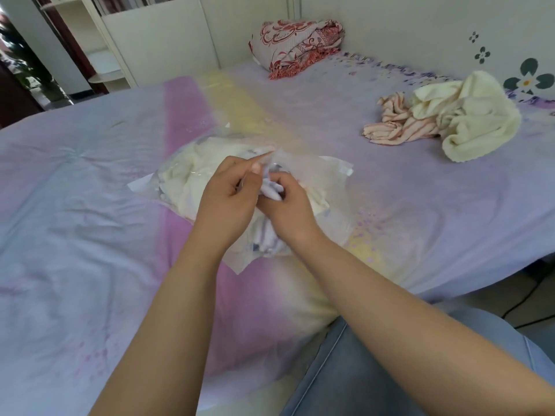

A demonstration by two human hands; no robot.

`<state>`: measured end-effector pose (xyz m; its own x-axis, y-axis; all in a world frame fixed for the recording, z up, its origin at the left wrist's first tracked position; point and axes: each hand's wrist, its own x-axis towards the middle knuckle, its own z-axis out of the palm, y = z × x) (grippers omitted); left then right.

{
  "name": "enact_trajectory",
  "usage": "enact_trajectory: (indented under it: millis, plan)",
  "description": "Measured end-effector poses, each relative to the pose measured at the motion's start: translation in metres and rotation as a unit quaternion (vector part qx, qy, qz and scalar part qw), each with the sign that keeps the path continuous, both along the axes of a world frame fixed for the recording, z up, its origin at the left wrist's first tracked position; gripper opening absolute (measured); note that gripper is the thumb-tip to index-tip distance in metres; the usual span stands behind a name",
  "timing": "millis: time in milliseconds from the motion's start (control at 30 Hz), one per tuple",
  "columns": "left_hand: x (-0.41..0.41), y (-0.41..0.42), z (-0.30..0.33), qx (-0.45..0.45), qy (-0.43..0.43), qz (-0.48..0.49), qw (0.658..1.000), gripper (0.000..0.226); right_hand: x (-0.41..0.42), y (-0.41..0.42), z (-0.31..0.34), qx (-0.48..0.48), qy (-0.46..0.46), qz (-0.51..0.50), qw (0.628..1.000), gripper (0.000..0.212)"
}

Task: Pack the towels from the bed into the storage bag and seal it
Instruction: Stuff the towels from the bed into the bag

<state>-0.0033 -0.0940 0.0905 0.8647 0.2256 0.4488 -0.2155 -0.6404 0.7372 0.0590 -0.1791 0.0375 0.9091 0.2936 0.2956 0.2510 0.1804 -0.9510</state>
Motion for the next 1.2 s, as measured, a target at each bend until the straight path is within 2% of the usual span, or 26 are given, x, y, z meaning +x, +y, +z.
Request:
enact_trajectory:
  millis: [67, 100, 167, 233, 267, 300, 400, 500, 567, 633, 733, 800, 833, 900, 967, 1033, 1133, 1200]
  plan:
    - [-0.005, 0.004, 0.002, -0.029, 0.008, -0.008, 1.000, 0.031, -0.005, 0.020, 0.001, -0.052, -0.065, -0.044, 0.996, 0.008]
    - [-0.007, 0.007, 0.003, -0.046, 0.007, 0.003, 0.999, 0.031, -0.008, 0.026, 0.003, -0.073, -0.086, -0.032, 0.993, 0.008]
    - [-0.008, 0.017, 0.008, -0.084, -0.011, 0.040, 0.996, 0.029, -0.011, 0.025, 0.004, -0.083, -0.065, 0.082, 0.991, 0.024]
    - [-0.010, 0.031, 0.011, -0.113, -0.042, 0.076, 0.990, 0.026, -0.011, 0.011, 0.000, -0.078, 0.015, 0.229, 0.970, 0.058]
    - [-0.010, 0.036, 0.012, -0.124, -0.045, 0.083, 0.988, 0.026, -0.011, 0.004, -0.004, -0.090, 0.024, 0.272, 0.958, 0.068]
    - [-0.011, 0.038, 0.012, -0.131, -0.040, 0.081, 0.987, 0.026, -0.012, -0.002, -0.007, -0.124, -0.012, 0.285, 0.950, 0.073]
    - [-0.013, 0.031, 0.008, -0.146, -0.009, 0.056, 0.988, 0.035, -0.010, 0.004, -0.010, -0.277, -0.212, 0.154, 0.924, 0.073]
    - [-0.013, 0.029, 0.006, -0.185, -0.002, 0.061, 0.981, 0.037, -0.007, 0.031, -0.006, -0.264, -0.265, 0.109, 0.921, 0.060]
    - [-0.014, 0.028, 0.006, -0.236, 0.005, 0.052, 0.970, 0.035, 0.001, 0.048, -0.006, -0.308, -0.268, 0.091, 0.908, 0.044]
    - [-0.016, 0.023, 0.005, -0.269, 0.022, 0.039, 0.962, 0.034, 0.013, 0.062, -0.008, -0.368, -0.230, 0.084, 0.897, 0.035]
    - [-0.015, 0.019, 0.008, -0.283, 0.027, 0.029, 0.958, 0.033, 0.027, 0.081, -0.003, -0.421, -0.192, 0.077, 0.883, 0.030]
    - [-0.013, 0.024, 0.014, -0.290, 0.011, 0.032, 0.956, 0.032, 0.031, 0.092, 0.001, -0.442, -0.174, 0.073, 0.877, 0.034]
    - [-0.012, 0.029, 0.018, -0.288, -0.001, 0.042, 0.957, 0.032, 0.031, 0.095, 0.002, -0.439, -0.166, 0.085, 0.879, 0.039]
    - [-0.012, 0.039, 0.023, -0.273, -0.026, 0.071, 0.959, 0.031, 0.029, 0.090, 0.000, -0.410, -0.208, 0.127, 0.879, 0.054]
    - [-0.013, 0.046, 0.024, -0.258, -0.039, 0.079, 0.962, 0.031, 0.026, 0.075, -0.005, -0.345, -0.218, 0.140, 0.902, 0.062]
    - [-0.013, 0.046, 0.024, -0.257, -0.038, 0.076, 0.963, 0.031, 0.020, 0.057, -0.007, -0.303, -0.254, 0.097, 0.913, 0.063]
    - [-0.011, 0.042, 0.023, -0.259, -0.039, 0.073, 0.962, 0.029, 0.018, 0.040, -0.014, -0.299, -0.347, 0.049, 0.887, 0.054]
    - [-0.011, 0.039, 0.020, -0.265, -0.033, 0.062, 0.962, 0.030, 0.023, 0.038, -0.021, -0.308, -0.353, 0.053, 0.882, 0.047]
